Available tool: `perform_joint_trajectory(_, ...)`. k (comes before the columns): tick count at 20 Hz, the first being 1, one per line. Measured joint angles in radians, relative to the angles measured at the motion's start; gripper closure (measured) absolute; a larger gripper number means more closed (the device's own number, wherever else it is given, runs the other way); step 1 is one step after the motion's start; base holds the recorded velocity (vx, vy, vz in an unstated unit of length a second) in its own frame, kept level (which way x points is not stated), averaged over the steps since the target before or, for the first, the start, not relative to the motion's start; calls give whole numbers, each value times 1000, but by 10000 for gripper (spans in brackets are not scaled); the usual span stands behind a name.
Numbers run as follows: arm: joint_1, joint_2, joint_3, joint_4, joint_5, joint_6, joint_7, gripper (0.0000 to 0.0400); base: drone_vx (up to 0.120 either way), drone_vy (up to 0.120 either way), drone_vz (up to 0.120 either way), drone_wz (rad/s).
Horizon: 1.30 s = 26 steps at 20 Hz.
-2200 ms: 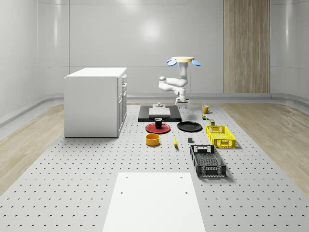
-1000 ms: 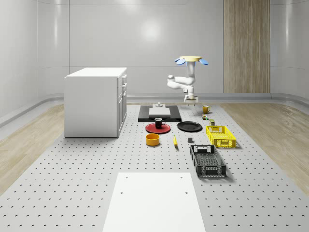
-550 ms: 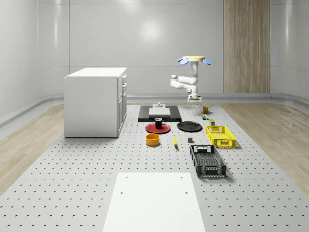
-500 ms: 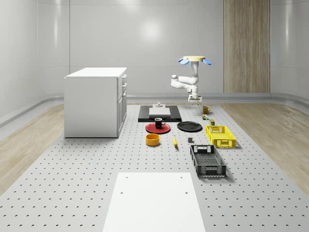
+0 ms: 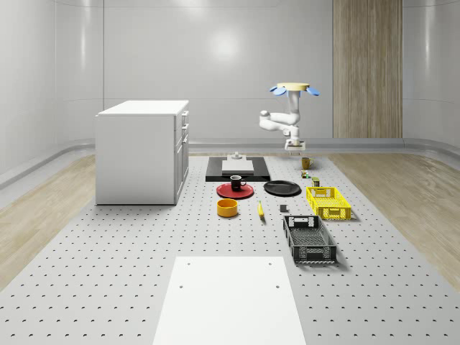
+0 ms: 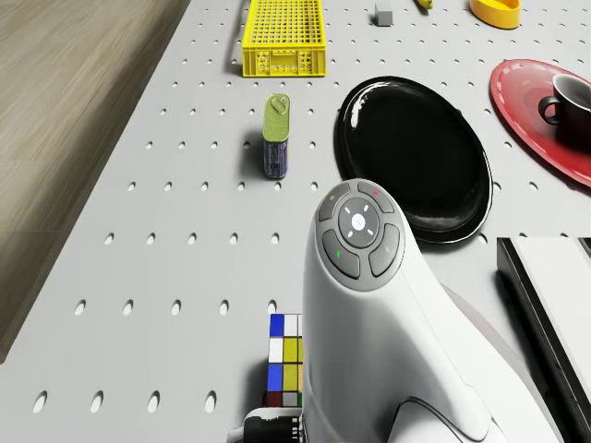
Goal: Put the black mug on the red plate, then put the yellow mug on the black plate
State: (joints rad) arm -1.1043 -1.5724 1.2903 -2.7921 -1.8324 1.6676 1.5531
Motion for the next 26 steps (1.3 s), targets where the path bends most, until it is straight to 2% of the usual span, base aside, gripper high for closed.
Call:
perform_joint_trajectory(12, 0, 0, 0, 0, 0, 0, 0, 0, -120, 120, 0, 0)
perform_joint_trajectory(16, 0, 0, 0, 0, 0, 0, 0, 0, 0, 120, -10, 0)
perform_joint_trajectory(21, 0, -1, 0, 0, 0, 1, 0, 0, 0, -8, -120, 0)
perform_joint_trajectory(23, 0, -1, 0, 0, 0, 1, 0, 0, 0, -120, -120, 0)
perform_joint_trajectory(26, 0, -1, 0, 0, 0, 1, 0, 0, 0, -13, -13, 0)
